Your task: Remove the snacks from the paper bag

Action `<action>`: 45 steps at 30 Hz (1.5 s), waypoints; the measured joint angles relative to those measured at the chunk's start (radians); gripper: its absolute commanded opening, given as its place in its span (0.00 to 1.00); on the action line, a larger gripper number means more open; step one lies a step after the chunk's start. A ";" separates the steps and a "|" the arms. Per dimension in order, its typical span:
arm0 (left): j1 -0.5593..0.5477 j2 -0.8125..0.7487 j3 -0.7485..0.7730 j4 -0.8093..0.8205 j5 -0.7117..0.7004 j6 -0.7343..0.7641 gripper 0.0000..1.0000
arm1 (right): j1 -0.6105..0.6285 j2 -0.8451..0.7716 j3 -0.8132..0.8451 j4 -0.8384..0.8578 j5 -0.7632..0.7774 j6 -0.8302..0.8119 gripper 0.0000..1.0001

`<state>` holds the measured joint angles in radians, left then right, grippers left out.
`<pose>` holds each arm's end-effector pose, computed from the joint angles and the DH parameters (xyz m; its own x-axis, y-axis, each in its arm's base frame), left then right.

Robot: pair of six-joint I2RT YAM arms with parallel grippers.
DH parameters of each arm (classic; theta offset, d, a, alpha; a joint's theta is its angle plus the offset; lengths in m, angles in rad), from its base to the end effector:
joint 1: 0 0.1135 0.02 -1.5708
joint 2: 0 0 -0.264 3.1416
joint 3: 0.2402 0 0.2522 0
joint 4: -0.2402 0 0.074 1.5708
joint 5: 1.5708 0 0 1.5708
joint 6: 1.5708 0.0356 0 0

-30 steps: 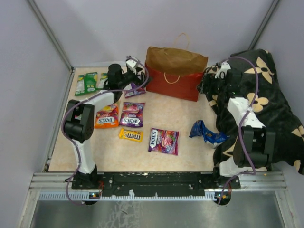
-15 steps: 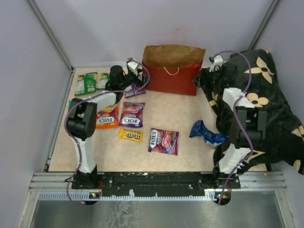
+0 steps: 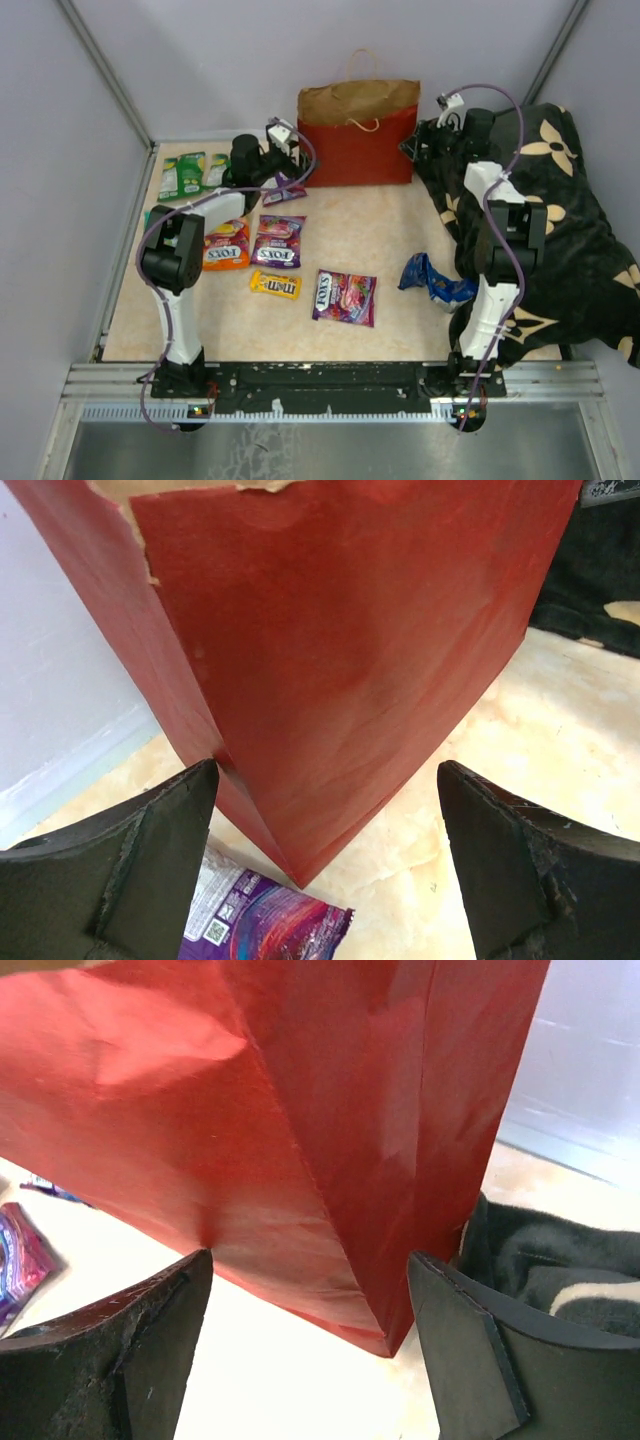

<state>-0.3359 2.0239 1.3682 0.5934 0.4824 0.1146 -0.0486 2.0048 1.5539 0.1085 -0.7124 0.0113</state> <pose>0.4398 -0.1711 0.2425 0.0250 0.0986 -0.9948 0.7311 0.6769 0.0854 0.4733 0.0003 0.2664 -0.3419 0.0252 -0.9394 -0.5744 0.7856 0.2301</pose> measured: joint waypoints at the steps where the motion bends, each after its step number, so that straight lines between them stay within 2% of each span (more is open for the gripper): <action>1: 0.000 0.004 0.013 -0.005 0.000 0.001 0.96 | 0.000 0.003 0.014 -0.002 0.004 0.004 0.81; 4: 0.000 0.026 0.071 -0.031 -0.002 0.005 0.96 | 0.000 0.003 0.052 -0.029 0.025 0.016 0.85; 7: 0.000 0.043 0.123 -0.059 -0.022 0.010 0.98 | 0.000 0.002 0.079 -0.047 0.050 0.028 0.98; 10: 0.000 0.028 0.103 -0.058 -0.050 0.013 1.00 | 0.000 -0.029 0.029 -0.047 0.089 0.048 0.99; 14: 0.000 -0.068 -0.042 -0.050 -0.092 0.003 1.00 | -0.014 -0.189 -0.210 -0.013 0.117 0.153 0.99; 18: 0.000 -0.251 -0.289 0.040 -0.133 -0.089 1.00 | -0.037 -0.461 -0.481 0.058 0.124 0.314 0.99; 22: 0.000 -0.424 -0.491 0.143 -0.136 -0.175 1.00 | -0.025 -0.756 -0.638 0.043 0.179 0.378 0.99; 25: 0.000 -0.529 -0.607 0.186 -0.134 -0.224 1.00 | 0.060 -0.935 -0.685 -0.032 0.275 0.367 0.99; 30: 0.000 -0.720 -0.824 0.220 -0.135 -0.321 1.00 | 0.245 -1.076 -0.778 -0.128 0.424 0.377 0.99; 34: -0.003 -0.845 -0.954 0.232 -0.141 -0.395 1.00 | 0.444 -1.087 -0.806 -0.293 0.584 0.375 0.99; 40: -0.013 -0.946 -1.052 0.219 -0.160 -0.491 1.00 | 0.544 -1.082 -0.782 -0.544 0.838 0.404 0.97; 45: -0.035 -0.927 -1.112 0.214 -0.162 -0.547 1.00 | 0.599 -1.056 -0.714 -0.712 0.991 0.448 0.95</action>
<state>-0.3714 1.0969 0.2558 0.8070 0.3202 -0.4320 0.5503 0.9485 0.8398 -0.6037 0.2783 0.4595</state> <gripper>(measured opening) 0.998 0.967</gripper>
